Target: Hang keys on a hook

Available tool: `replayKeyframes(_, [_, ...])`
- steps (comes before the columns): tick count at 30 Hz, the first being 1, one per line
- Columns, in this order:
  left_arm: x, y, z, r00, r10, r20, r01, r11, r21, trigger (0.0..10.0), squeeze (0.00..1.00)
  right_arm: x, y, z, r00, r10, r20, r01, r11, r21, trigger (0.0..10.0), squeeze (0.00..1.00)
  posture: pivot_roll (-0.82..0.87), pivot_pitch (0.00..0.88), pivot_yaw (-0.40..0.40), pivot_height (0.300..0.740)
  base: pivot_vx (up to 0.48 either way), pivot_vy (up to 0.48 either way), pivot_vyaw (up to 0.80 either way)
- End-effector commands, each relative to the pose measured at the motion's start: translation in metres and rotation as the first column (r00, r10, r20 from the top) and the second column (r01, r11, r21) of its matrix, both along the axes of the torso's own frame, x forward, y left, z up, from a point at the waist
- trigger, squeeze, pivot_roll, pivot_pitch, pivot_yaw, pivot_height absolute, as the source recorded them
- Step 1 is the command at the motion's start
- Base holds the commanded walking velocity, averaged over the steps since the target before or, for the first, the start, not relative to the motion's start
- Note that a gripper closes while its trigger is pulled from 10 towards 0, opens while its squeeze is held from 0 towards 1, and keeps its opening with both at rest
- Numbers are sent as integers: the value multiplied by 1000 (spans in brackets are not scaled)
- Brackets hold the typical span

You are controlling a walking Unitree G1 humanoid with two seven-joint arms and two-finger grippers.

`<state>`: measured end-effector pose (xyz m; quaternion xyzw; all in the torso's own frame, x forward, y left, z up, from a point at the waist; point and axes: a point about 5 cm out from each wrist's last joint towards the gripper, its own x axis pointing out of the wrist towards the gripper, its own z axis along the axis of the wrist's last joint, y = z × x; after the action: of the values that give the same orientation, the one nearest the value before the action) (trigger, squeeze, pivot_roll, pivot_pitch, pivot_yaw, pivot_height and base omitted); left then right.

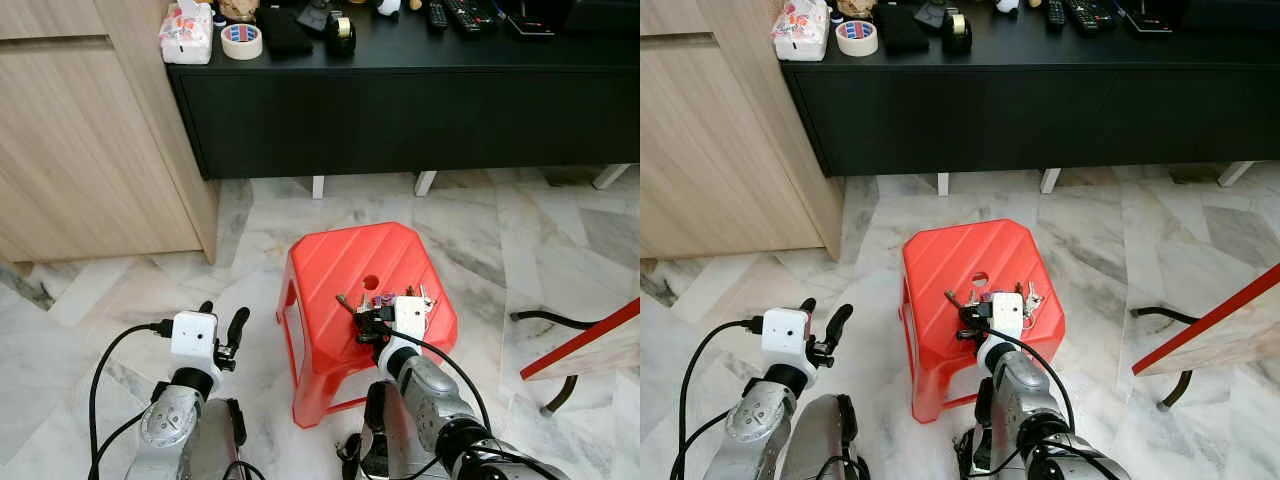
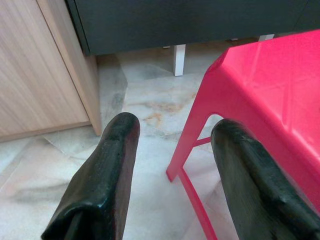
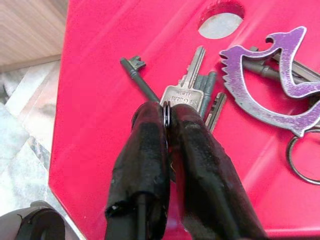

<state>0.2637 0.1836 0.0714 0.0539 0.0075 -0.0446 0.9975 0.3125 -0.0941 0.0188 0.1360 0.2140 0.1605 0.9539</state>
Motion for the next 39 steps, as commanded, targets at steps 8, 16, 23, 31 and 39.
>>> replayKeyframes(8, [-1,0,-6,999,4,-37,-4,1000,18,10000,0,-5,-3,-5,999,-33,-6,33,999,16,0,0,110,237,-90,579,0,0,0])
replayKeyframes(16, [5,2,-14,998,22,-60,-19,999,37,10000,0,5,-6,10,988,-120,92,116,992,55,0,0,102,186,-95,579,0,0,0])
replayKeyframes(23, [12,5,-18,996,40,-74,-37,999,39,10000,0,12,-1,28,968,-111,223,98,993,71,10000,0,94,120,-102,579,0,0,0])
replayKeyframes(31, [20,9,-35,987,72,-143,-66,997,49,10000,0,17,-6,52,910,-148,387,112,987,114,10000,0,75,12,-110,579,0,0,0])
replayKeyframes(39, [13,21,-57,961,134,-243,-129,991,35,10000,0,7,-23,60,854,-211,476,173,977,122,10000,0,58,0,-109,584,0,0,0])
